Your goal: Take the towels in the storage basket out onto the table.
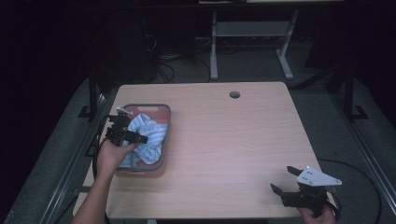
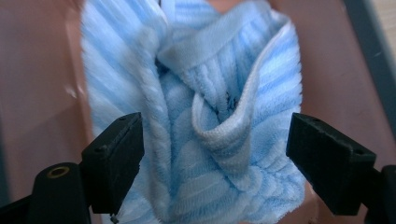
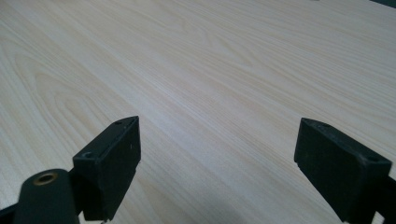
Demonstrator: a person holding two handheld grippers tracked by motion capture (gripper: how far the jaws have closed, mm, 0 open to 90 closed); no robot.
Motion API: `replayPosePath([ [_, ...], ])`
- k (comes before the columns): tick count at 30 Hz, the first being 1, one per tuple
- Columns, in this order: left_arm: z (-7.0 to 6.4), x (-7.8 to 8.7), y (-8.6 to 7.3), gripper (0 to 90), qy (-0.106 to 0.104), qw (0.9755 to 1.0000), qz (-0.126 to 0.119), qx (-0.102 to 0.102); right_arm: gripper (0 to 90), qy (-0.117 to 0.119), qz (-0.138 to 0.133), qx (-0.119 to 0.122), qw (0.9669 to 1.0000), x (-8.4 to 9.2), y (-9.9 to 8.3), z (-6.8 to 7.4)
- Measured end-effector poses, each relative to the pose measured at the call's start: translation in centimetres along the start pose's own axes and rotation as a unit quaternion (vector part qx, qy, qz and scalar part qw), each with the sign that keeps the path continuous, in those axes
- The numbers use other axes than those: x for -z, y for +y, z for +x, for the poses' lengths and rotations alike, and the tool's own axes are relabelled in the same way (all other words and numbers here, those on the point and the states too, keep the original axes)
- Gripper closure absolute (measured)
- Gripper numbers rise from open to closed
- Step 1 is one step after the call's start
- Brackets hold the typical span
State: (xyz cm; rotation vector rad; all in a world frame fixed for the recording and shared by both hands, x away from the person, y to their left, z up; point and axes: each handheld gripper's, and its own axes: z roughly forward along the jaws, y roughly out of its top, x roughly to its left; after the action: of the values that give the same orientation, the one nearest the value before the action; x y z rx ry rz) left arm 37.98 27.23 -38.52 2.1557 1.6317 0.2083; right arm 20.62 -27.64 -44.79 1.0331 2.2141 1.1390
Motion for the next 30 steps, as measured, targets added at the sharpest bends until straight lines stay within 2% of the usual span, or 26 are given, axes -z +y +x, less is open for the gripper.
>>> replayPosePath([
  [3, -0.2, -0.9, 0.2, 19.5, 0.002, 0.9998, 0.019, -0.007, 14.0, 0.001, 0.000, 0.000, 1.0000, 0.0, 0.0, 0.0],
  [6, -0.2, -2.0, 0.4, 19.2, 0.007, 0.9991, 0.041, -0.004, 14.0, 0.003, 0.000, 0.002, 1.0000, 0.0, 0.0, 0.0],
  [7, -0.2, -2.0, 0.4, 19.7, 0.007, 0.9991, 0.041, -0.004, 14.0, 0.002, 0.000, 0.001, 1.0000, 0.0, 0.0, 0.1],
  [8, -0.2, -2.5, 0.5, 20.3, 0.016, 0.9985, 0.052, -0.002, 14.0, 0.003, -0.001, 0.002, 1.0000, 0.0, 0.0, 0.0],
  [9, -0.2, -2.5, 0.5, 21.2, 0.016, 0.9985, 0.052, -0.002, 14.0, 0.003, -0.001, 0.002, 1.0000, 0.0, 0.0, 0.0],
  [10, -0.2, -3.0, 0.7, 22.2, 0.028, 0.9976, 0.063, -0.001, 14.0, 0.002, -0.001, 0.003, 1.0000, 0.0, 0.0, 0.1],
  [13, -0.3, -3.3, 0.8, 25.2, 0.037, 0.9964, 0.076, -0.007, 14.0, 0.003, -0.001, 0.001, 1.0000, 0.0, 0.0, 0.0],
  [14, -0.6, -3.6, 1.0, 27.0, 0.052, 0.9941, 0.094, -0.019, 14.1, 0.004, 0.000, 0.001, 1.0000, 0.0, 0.0, 0.0],
  [15, -0.6, -3.6, 1.0, 28.3, 0.052, 0.9941, 0.094, -0.019, 14.1, 0.004, 0.000, 0.001, 1.0000, 0.0, 0.0, 0.0],
  [16, -0.8, -4.0, 1.0, 30.8, 0.064, 0.9910, 0.113, -0.032, 14.0, 0.004, -0.001, 0.002, 1.0000, 0.0, 0.0, 0.0],
  [19, -0.9, -4.1, 1.1, 36.1, 0.071, 0.9900, 0.116, -0.036, 14.1, 0.003, -0.003, 0.003, 1.0000, 0.0, 0.0, 0.1],
  [20, -1.0, -4.3, 1.1, 37.9, 0.079, 0.9893, 0.117, -0.037, 14.1, 0.003, -0.002, 0.003, 1.0000, 0.0, 0.0, 0.1],
  [25, -0.9, -4.3, 1.2, 38.5, 0.079, 0.9889, 0.121, -0.034, 14.1, 0.003, -0.001, 0.002, 1.0000, -0.1, 0.0, 0.2],
  [30, -0.7, -4.2, 1.1, 45.0, 0.081, 0.9891, 0.119, -0.032, 14.1, 0.003, 0.001, 0.007, 1.0000, -0.2, 0.1, 0.3],
])
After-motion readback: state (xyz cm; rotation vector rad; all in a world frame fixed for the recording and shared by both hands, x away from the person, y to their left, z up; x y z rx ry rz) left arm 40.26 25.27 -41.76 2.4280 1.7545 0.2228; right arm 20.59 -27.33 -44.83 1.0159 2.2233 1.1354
